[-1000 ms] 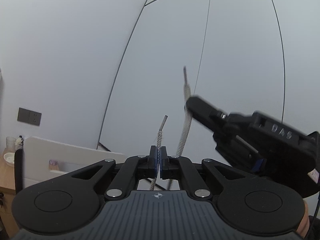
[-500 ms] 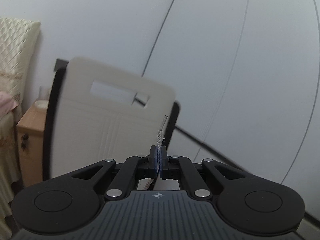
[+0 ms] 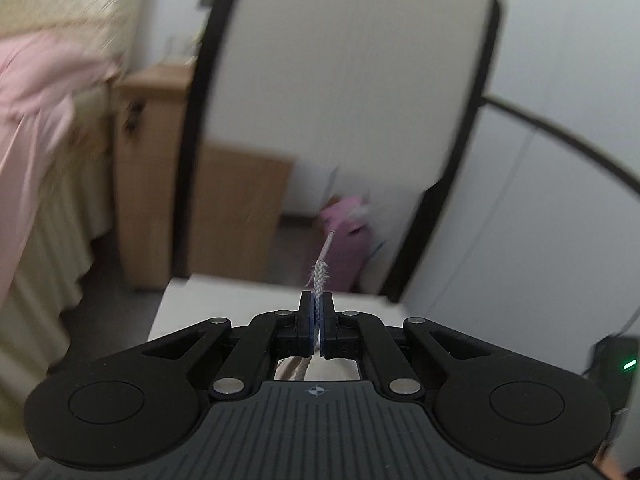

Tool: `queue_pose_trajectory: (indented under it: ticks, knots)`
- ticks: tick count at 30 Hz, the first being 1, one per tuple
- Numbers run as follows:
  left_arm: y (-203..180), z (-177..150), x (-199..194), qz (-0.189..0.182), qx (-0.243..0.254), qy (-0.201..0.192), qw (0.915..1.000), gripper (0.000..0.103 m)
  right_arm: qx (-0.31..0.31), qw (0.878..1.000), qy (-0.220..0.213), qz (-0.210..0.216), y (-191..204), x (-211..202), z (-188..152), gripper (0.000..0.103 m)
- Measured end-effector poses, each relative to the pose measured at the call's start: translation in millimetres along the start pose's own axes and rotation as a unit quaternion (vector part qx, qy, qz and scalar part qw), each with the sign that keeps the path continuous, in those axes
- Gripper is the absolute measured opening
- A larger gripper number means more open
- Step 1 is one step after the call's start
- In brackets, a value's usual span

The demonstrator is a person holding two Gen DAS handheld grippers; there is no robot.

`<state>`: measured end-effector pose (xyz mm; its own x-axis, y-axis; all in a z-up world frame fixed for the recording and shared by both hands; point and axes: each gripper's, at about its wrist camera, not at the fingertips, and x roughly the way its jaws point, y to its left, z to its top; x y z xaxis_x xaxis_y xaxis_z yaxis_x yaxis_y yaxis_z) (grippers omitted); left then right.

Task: Lace up shoes with both hands
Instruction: 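Lower both lace ends toward the sneaker and open both grippers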

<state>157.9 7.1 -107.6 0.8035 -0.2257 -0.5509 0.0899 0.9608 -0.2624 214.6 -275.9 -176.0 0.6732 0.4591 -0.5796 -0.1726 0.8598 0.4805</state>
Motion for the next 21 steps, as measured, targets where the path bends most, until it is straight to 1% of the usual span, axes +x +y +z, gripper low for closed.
queue_pose_trajectory:
  ticks: [4,6,7,8,9,11,12,13,14,15,16,19,21]
  knots:
    - [8.2,-2.3,11.6,0.009,-0.003,0.013,0.9999,0.004,-0.025,0.999,0.024,-0.012,0.1,3.5,-20.5,0.006]
    - [10.6,-1.1,11.0,0.009,-0.011,0.017,0.9998,0.006,-0.052,0.998,0.021,-0.020,7.0,-1.0,-25.2,0.011]
    - [11.0,-2.8,9.0,0.007,-0.011,0.019,0.9997,0.008,-0.067,0.997,0.019,-0.024,10.7,-3.4,-27.2,0.026]
    - [11.5,-4.2,7.4,0.006,-0.012,0.021,0.9997,0.021,-0.072,0.997,0.016,-0.028,12.0,-3.8,-28.9,0.043]
    - [13.0,-4.6,7.7,0.006,-0.013,0.022,0.9997,0.042,-0.075,0.997,0.014,-0.031,12.8,-3.8,-30.7,0.047]
    - [14.5,-5.3,5.1,0.007,-0.003,0.007,0.9999,0.059,-0.077,0.996,0.013,-0.042,9.2,-1.8,-33.8,0.051]
    - [11.9,-7.2,-2.1,0.008,0.007,-0.004,0.9999,0.061,-0.078,0.996,0.013,-0.048,8.7,1.1,-34.1,0.054]
    - [10.1,-8.8,-8.1,0.012,0.016,-0.009,0.9998,0.061,-0.079,0.995,0.012,-0.055,9.1,2.3,-34.7,0.060]
    - [8.4,-10.5,-14.2,0.015,0.024,-0.013,0.9995,0.061,-0.081,0.995,0.010,-0.061,9.6,3.2,-35.4,0.064]
    - [8.2,-12.5,-19.9,0.017,0.029,-0.016,0.9993,0.061,-0.083,0.994,0.008,-0.064,11.0,4.0,-36.4,0.064]
    - [10.9,-15.3,-24.8,0.016,0.027,-0.016,0.9994,0.061,-0.086,0.994,0.006,-0.066,12.7,4.9,-37.4,0.065]
    - [17.8,-24.9,-31.7,0.011,0.023,-0.005,0.9997,0.061,-0.097,0.992,0.002,-0.075,19.2,6.2,-41.0,0.075]
    - [20.3,-29.6,-30.9,0.011,0.025,0.002,0.9996,0.061,-0.101,0.991,0.000,-0.082,22.1,8.7,-43.4,0.077]
